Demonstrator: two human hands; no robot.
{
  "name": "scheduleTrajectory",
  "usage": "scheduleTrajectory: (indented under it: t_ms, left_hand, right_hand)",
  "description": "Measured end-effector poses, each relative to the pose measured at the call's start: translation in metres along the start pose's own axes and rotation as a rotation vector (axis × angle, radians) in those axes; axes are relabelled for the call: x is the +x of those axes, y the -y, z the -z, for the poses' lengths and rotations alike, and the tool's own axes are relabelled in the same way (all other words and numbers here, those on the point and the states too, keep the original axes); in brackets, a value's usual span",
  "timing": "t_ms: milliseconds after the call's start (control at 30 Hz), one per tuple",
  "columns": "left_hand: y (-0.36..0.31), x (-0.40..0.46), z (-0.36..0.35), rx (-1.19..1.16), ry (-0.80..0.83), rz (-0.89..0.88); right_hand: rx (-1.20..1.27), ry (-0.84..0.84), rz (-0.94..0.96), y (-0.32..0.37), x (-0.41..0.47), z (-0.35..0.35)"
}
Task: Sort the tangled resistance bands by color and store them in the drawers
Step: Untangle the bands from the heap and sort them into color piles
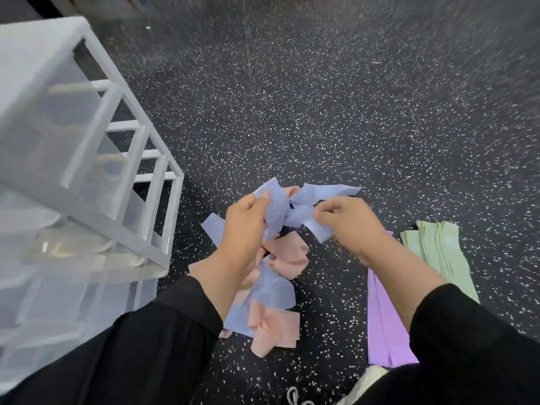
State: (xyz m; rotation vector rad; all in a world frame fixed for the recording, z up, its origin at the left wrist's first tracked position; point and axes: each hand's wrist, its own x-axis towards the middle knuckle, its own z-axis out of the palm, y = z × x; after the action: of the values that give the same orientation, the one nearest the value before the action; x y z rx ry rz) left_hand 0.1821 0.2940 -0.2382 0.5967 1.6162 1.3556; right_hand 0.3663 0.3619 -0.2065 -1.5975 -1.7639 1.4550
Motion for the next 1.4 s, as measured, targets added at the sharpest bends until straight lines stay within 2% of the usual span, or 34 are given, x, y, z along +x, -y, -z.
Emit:
scheduleTrajectory:
  t_ms: [133,533,700,900,1033,1267,1400]
  left_hand:
    - [-0.035,-0.016,0.009,-0.007,-0.012,-0.092]
    - [-0.156,-0.124,0.048,-0.070,0.034,-0.311]
    - [-0.184,-0.173,0.063,-0.061,0.048,-0.357]
    - [-0.189,-0.216,0.083,-0.134,0.078,-0.346]
    - [-0.191,-0.235,0.091,-0.218,0.095,-0.324]
    - [-0.185,-0.258,0.098,-0.167,0.107,-0.338]
    - [-0.176,-0.264,0.102,-0.127,0.159,-0.332]
  right_hand:
    - [0.156,0.147,0.070,0.051,-0.038,0.010]
    - [0.020,0.276,0.273,0.171,-0.159,0.046]
    - [-0.020,0.155,0.398,0.192,-0.203,0.038]
    - [-0.560,-0.131,0.589,0.210,-0.242,0.023]
    - [-0.453,-0.111,0.634,0.213,-0.258,0.017]
    - [-0.394,0.000,0.664,0.218,-0.274,0.005]
    - [-0.313,-0.031,0.683,0.214,-0.277,-0.006]
